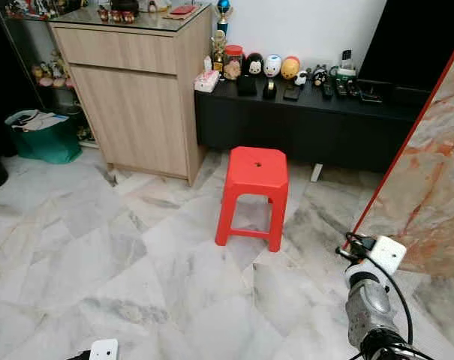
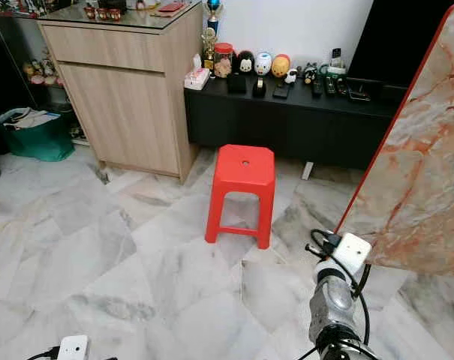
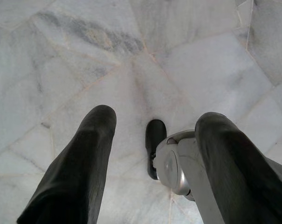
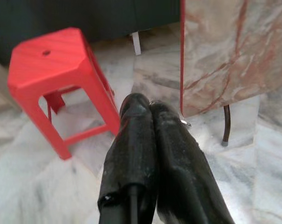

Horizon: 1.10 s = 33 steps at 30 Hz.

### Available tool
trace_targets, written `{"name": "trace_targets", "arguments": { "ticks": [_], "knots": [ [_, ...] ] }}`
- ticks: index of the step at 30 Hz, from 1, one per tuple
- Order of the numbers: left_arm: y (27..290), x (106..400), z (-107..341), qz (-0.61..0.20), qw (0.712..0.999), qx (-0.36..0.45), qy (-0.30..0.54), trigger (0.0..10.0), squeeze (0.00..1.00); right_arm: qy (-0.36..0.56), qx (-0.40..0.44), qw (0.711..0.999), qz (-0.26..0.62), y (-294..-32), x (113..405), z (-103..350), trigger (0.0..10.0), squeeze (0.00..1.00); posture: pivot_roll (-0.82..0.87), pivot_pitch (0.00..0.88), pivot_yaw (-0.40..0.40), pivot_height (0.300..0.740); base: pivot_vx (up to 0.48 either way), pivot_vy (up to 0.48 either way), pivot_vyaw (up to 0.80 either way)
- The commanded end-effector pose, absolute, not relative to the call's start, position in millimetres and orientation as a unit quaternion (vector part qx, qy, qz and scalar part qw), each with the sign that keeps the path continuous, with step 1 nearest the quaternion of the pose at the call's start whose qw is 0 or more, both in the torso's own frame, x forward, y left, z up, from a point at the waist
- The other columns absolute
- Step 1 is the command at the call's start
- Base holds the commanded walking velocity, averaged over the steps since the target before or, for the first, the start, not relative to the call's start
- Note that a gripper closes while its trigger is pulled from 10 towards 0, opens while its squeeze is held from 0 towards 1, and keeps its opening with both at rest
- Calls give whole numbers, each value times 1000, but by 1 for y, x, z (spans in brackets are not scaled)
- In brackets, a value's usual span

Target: Hang keys on a hook

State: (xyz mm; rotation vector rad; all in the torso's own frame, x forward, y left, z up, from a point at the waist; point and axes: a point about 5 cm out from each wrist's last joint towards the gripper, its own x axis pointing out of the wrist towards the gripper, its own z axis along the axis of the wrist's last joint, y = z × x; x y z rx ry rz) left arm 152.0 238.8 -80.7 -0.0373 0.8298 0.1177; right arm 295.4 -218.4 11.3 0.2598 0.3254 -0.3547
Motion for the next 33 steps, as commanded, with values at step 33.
{"name": "trace_targets", "arguments": {
  "ticks": [33],
  "knots": [
    [236, 148, -84, 47, 907, -11, 417, 10000, 0, 410, 27, 906, -101, -201, 201, -72, 10000, 0, 103, 0, -67, 740, 0, 0, 0]
  ]
}}
